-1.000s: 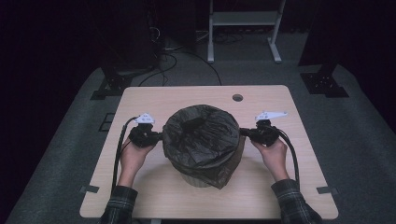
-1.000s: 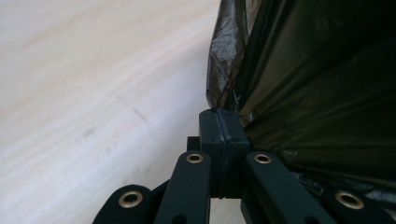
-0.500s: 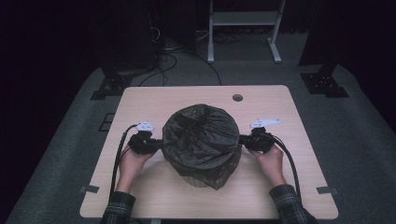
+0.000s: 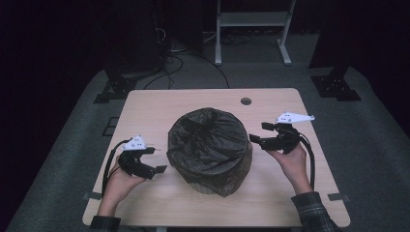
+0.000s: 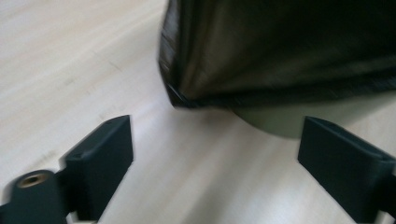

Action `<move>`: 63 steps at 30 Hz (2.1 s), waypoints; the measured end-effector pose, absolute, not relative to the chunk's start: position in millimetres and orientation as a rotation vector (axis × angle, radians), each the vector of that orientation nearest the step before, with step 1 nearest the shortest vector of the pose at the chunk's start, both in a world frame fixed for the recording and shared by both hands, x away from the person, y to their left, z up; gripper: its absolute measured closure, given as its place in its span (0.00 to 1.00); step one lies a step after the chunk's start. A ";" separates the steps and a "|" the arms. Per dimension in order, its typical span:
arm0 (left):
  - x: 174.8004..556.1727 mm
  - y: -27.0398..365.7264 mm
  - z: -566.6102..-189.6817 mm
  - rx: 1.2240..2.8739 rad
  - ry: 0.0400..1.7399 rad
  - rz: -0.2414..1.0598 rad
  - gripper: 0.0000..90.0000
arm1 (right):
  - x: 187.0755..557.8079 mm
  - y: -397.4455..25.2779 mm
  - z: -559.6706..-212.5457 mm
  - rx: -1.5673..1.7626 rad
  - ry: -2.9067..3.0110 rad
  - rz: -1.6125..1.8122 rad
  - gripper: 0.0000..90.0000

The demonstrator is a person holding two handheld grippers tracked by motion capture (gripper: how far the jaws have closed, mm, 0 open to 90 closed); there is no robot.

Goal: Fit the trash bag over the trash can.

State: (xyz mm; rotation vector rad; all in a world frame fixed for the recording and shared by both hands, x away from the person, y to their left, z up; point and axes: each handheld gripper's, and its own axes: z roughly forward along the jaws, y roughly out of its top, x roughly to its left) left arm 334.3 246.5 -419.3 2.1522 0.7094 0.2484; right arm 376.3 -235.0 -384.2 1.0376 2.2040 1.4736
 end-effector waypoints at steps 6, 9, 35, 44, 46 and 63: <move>311.3 246.6 -435.2 2.192 0.670 0.267 0.00 | 361.6 -234.6 -348.0 0.924 2.184 1.572 0.21; 306.4 246.1 -441.7 2.209 0.662 0.268 0.00 | 354.7 -230.0 -329.7 0.860 2.179 1.593 0.21; 303.8 239.7 -483.6 2.288 0.591 0.257 0.00 | 348.5 -105.9 -292.1 0.463 2.623 1.258 0.15; 303.7 239.4 -483.6 2.289 0.592 0.259 0.00 | 351.7 -84.3 -314.2 0.409 2.824 0.965 0.15; 303.6 239.4 -483.6 2.288 0.593 0.259 0.00 | 353.1 -83.1 -316.0 0.421 2.848 0.956 0.15; 303.6 239.3 -483.6 2.289 0.593 0.259 0.00 | 355.4 -83.0 -298.5 0.443 2.794 1.017 0.15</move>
